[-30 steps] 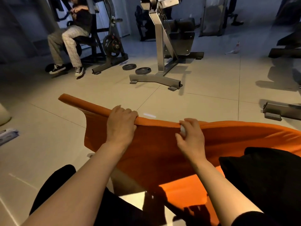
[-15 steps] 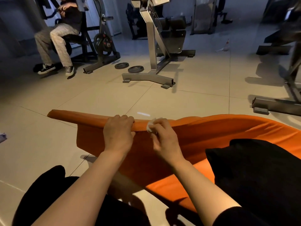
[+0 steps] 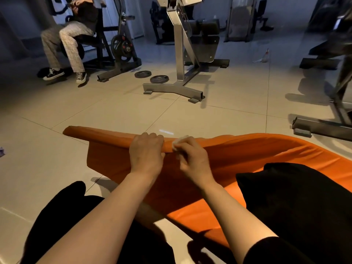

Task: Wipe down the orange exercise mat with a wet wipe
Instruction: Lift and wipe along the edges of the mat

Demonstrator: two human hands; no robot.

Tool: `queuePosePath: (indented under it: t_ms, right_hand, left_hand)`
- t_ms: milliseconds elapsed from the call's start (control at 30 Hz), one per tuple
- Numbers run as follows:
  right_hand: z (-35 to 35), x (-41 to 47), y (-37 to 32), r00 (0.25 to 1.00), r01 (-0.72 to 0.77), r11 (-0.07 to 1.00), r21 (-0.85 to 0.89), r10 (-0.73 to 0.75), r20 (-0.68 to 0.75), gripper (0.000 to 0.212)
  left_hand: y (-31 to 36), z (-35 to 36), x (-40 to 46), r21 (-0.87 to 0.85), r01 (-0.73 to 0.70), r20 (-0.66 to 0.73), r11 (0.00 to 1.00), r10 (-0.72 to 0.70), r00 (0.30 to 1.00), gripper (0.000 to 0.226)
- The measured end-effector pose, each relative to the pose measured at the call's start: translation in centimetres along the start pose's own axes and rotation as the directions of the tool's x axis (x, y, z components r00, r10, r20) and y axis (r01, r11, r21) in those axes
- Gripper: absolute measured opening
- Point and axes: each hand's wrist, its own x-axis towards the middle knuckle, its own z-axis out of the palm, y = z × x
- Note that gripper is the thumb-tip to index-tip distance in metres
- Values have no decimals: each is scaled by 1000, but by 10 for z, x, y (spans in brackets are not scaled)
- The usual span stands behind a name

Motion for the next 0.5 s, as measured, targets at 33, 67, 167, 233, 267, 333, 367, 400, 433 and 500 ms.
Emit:
queuePosePath:
  t_ms: [33,67,167,233,267,333,367,400,433,500]
  right_hand:
    - [-7,-2,10,998,-31,999,-20,30,-63,25]
    - [-15,-4,20,985,-101,994,-40,94,-145,24]
    - [-33,-8,40,894,-375,927,-28,353,-276,21]
    - [-28,-8,35,879,-407,913,-7,390,-274,21]
    - [-22,-7,28,905,-349,937,13,341,-255,21]
    - [-5,-7,7,970,-169,984,48,175,-167,22]
    - [3,-8,-3,990,-91,994,54,97,-107,23]
    - [8,-9,-10,998,-42,998,49,45,-50,23]
    - [11,-9,-13,1000,-20,999,37,20,-1,23]
    - [7,-10,-3,998,15,1000,-27,-13,64,22]
  left_hand:
    - [0,0,0,-8,3,10,1000,-2,1000,20]
    - [0,0,0,-17,2,14,1000,-2,1000,21]
    - [3,2,-3,-20,-3,22,1000,3,1000,21]
    - [5,3,-4,-27,10,10,1000,-10,1000,20]
    - [5,3,-3,-30,14,-7,999,-14,1000,19]
    - [5,1,-1,-30,11,-47,999,-13,999,18]
    - [6,1,-1,-26,9,-24,1000,-9,1000,18]
    - [6,0,-1,-19,3,5,1000,-3,1000,18]
    - [6,1,-2,-14,-3,23,1000,3,1000,19]
    - [5,2,-3,-32,-15,22,999,16,1000,20]
